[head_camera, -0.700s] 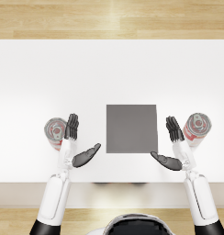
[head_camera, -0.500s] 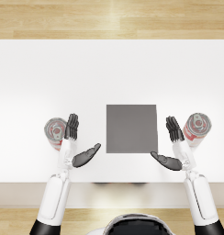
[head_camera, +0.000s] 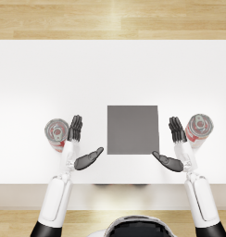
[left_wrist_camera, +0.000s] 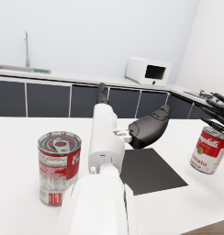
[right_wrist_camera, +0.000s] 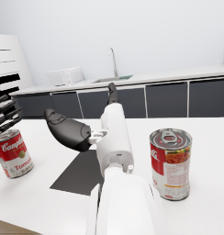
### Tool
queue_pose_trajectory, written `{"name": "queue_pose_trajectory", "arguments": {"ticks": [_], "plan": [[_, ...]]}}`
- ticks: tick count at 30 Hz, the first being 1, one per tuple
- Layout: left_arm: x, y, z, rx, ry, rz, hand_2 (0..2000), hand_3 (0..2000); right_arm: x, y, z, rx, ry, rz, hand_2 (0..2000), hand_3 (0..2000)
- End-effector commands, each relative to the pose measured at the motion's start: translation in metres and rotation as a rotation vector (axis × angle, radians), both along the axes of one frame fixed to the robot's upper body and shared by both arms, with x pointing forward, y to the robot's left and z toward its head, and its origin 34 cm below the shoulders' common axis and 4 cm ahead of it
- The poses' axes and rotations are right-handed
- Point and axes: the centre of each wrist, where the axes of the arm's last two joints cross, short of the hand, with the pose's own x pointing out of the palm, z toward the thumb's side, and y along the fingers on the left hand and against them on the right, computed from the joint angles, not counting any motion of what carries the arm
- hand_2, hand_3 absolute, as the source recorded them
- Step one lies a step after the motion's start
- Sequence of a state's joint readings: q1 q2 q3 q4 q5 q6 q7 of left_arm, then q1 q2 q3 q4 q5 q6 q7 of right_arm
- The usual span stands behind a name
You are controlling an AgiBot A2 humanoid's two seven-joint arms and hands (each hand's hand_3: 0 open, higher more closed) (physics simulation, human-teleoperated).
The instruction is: Pick up the red can on the left and place it in the middle, then pick up the red can on the right and place it on top of the can in the middle
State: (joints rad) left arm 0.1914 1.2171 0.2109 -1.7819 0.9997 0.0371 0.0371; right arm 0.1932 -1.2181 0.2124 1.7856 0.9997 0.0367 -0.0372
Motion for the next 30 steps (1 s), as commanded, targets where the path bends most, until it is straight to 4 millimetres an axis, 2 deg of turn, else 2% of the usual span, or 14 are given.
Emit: {"name": "queue_pose_trajectory", "arguments": {"ticks": [1, 4, 10, 13, 16, 21, 26, 30], "plan": [[0.008, 0.009, 0.011, -0.026, -0.050, 0.038, 0, 0, 0.006, -0.006, 0.012, 0.032, -0.049, -0.044, 0, 0], [0.018, 0.025, 0.017, -0.054, -0.088, 0.097, 0, 0, 0.009, -0.019, 0.018, 0.062, -0.083, -0.117, 0, 0], [0.017, 0.061, 0.028, 0.154, -0.184, 0.326, 0, 0, 0.002, -0.053, 0.030, -0.139, -0.199, -0.361, 0, 0], [0.014, 0.069, 0.024, 0.213, -0.177, 0.381, 0, 0, -0.004, -0.067, 0.030, -0.194, -0.213, -0.447, 0, 0], [0.008, 0.076, 0.009, 0.235, -0.127, 0.414, 0, 0, -0.005, -0.080, 0.014, -0.214, -0.148, -0.504, 0, 0], [0.008, 0.082, -0.016, 0.244, -0.031, 0.432, 0, 0, -0.003, -0.091, -0.014, -0.224, -0.034, -0.540, 0, 0], [0.016, 0.086, -0.047, 0.245, 0.093, 0.433, 0, 0, 0.005, -0.092, -0.048, -0.231, 0.100, -0.528, 0, 0], [0.018, 0.084, -0.060, 0.244, 0.142, 0.423, 0, 0, 0.009, -0.093, -0.067, -0.231, 0.171, -0.526, 0, 0]]}}
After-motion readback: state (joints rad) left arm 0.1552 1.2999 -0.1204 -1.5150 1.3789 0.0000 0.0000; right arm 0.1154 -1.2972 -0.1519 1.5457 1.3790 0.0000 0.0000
